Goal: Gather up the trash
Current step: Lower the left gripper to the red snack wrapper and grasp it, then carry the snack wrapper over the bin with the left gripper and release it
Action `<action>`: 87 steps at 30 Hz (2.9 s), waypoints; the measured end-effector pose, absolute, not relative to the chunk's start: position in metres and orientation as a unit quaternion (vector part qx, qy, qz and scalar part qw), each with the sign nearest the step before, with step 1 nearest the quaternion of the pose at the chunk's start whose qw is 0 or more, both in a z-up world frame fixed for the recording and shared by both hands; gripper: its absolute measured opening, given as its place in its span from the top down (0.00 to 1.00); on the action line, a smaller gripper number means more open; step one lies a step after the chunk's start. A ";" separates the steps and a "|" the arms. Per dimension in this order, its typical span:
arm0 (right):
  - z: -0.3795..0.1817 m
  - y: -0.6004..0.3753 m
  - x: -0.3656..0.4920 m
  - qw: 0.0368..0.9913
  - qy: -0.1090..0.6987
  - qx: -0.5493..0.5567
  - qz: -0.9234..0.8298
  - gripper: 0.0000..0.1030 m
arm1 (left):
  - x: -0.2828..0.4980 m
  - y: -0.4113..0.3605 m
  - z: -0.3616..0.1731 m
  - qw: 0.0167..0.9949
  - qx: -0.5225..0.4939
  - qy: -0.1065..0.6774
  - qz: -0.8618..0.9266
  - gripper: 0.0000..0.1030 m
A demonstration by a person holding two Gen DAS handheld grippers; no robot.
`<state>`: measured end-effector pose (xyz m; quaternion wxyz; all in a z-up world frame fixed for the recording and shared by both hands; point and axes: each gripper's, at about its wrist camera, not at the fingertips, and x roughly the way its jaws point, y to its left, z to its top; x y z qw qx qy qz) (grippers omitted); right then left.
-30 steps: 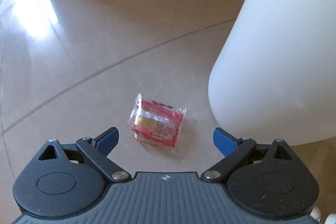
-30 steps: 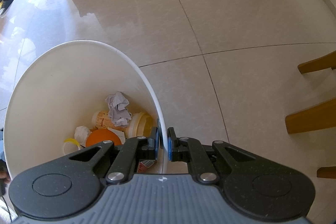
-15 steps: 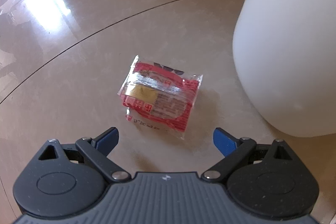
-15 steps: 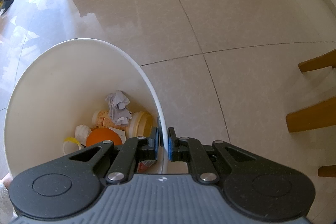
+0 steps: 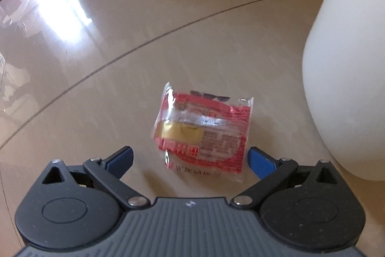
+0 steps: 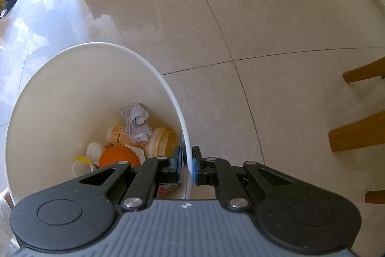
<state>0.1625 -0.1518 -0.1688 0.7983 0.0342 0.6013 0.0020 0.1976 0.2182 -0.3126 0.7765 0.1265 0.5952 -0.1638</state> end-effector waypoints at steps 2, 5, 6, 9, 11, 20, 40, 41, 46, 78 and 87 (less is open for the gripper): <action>-0.170 -0.152 0.162 0.797 0.602 0.035 0.002 0.90 | 0.202 0.217 -0.313 0.777 0.125 0.595 -0.163 0.01; -0.169 -0.152 0.163 0.798 0.602 0.036 0.003 0.90 | 0.205 0.216 -0.311 0.778 0.119 0.596 -0.159 0.00; -0.168 -0.152 0.163 0.798 0.602 0.035 0.003 0.90 | 0.206 0.214 -0.310 0.779 0.116 0.596 -0.157 0.00; -0.168 -0.153 0.163 0.797 0.602 0.037 0.004 0.90 | 0.209 0.212 -0.308 0.783 0.109 0.594 -0.147 0.00; -0.168 -0.154 0.164 0.797 0.603 0.039 0.004 0.90 | 0.207 0.211 -0.306 0.784 0.106 0.593 -0.149 0.03; -0.168 -0.153 0.165 0.796 0.604 0.038 0.005 0.90 | 0.200 0.204 -0.288 0.786 0.098 0.586 -0.170 0.37; -0.169 -0.153 0.165 0.795 0.605 0.036 0.005 0.89 | 0.212 0.250 -0.237 0.753 0.081 0.618 -0.211 0.51; -0.169 -0.153 0.165 0.795 0.606 0.036 0.005 0.89 | 0.213 0.252 -0.235 0.752 0.083 0.618 -0.213 0.51; -0.169 -0.154 0.166 0.795 0.606 0.037 0.005 0.89 | 0.216 0.252 -0.212 0.735 0.099 0.630 -0.230 0.51; -0.170 -0.154 0.169 0.791 0.610 0.038 0.006 0.89 | 0.245 0.163 0.026 0.744 0.131 0.499 -0.424 0.46; -0.170 -0.156 0.168 0.792 0.610 0.040 0.008 0.89 | 0.225 0.151 0.022 0.737 0.152 0.499 -0.430 0.12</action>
